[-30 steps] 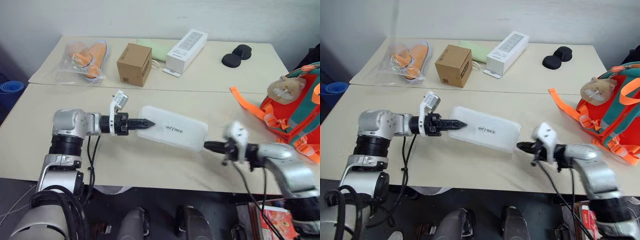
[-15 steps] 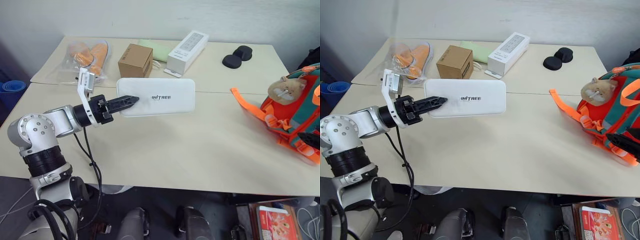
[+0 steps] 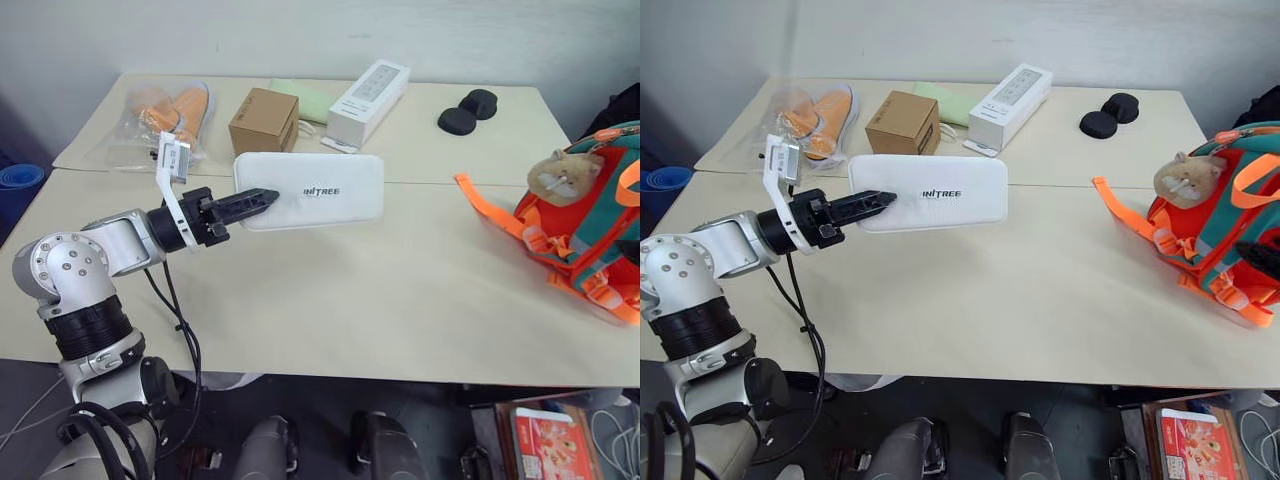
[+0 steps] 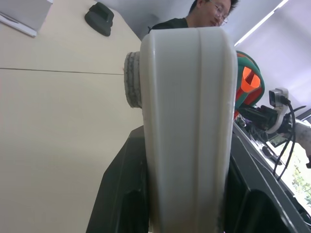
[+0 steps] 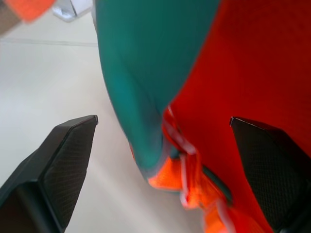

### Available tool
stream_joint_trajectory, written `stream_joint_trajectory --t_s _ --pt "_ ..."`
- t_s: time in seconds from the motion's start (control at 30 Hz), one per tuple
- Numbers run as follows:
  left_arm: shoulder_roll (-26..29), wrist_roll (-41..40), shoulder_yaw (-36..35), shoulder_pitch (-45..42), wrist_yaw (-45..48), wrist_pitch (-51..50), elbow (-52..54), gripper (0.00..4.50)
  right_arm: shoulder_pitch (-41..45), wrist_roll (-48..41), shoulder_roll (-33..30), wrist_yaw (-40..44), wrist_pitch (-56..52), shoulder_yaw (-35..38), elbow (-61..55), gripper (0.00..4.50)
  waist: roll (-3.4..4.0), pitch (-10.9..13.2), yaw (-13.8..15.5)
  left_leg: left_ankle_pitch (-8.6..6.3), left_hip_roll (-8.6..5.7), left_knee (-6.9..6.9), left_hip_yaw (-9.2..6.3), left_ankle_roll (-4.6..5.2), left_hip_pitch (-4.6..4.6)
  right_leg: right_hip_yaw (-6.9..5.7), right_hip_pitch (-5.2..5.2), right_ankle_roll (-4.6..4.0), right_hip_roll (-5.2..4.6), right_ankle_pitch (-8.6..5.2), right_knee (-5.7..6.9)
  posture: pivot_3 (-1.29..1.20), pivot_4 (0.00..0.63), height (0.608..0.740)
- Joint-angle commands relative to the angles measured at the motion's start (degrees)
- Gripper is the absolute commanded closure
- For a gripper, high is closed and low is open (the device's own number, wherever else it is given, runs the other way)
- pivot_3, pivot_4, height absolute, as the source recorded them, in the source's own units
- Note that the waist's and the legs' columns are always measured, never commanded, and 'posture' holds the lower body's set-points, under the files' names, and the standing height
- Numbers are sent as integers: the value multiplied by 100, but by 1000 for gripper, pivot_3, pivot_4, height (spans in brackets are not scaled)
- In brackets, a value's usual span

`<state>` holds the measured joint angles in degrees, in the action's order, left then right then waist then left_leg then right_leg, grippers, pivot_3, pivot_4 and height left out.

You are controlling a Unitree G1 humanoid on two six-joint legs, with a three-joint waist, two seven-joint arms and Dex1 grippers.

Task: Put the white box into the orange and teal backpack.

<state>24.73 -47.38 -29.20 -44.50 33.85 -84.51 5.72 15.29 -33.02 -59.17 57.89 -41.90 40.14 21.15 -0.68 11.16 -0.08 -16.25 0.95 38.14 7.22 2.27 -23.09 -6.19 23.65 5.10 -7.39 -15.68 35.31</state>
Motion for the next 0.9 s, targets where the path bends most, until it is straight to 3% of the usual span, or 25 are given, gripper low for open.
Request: stream_joint_trajectory --t_s 0.03,0.27,0.7,0.83,0.9 --pt "5 -87 53 -214 -123 397 8 3191 580 -61 334 -566 67 -209 101 31 1 0 4 2 -2 -1 0 -1 0 0 1 0 1 0 2 0 150 740" --pt "103 -159 241 -364 -204 736 -223 3191 1491 78 1079 -1202 472 -718 413 31 1 0 -1 4 -3 -1 4 0 -2 2 4 0 11 0 21 0 150 740" --pt "456 70 486 -207 -238 1734 -406 3191 1741 -545 1098 -539 -76 -1279 -767 4409 1 0 -25 4 3 -3 10 0 -4 8 8 0 21 0 22 0 150 740" --pt "541 58 535 -260 -168 1938 -475 3191 1817 -1105 1069 -31 -685 -1665 -1664 4464 1 0 -27 3 9 -5 13 -2 -4 9 13 0 20 0 22 0 150 740" --pt "600 330 669 -252 -36 2573 -464 3191 1925 -1474 1050 137 -1096 -1873 -2177 4464 1 0 -19 2 12 -6 13 -4 -4 8 14 0 19 0 21 0 150 740"
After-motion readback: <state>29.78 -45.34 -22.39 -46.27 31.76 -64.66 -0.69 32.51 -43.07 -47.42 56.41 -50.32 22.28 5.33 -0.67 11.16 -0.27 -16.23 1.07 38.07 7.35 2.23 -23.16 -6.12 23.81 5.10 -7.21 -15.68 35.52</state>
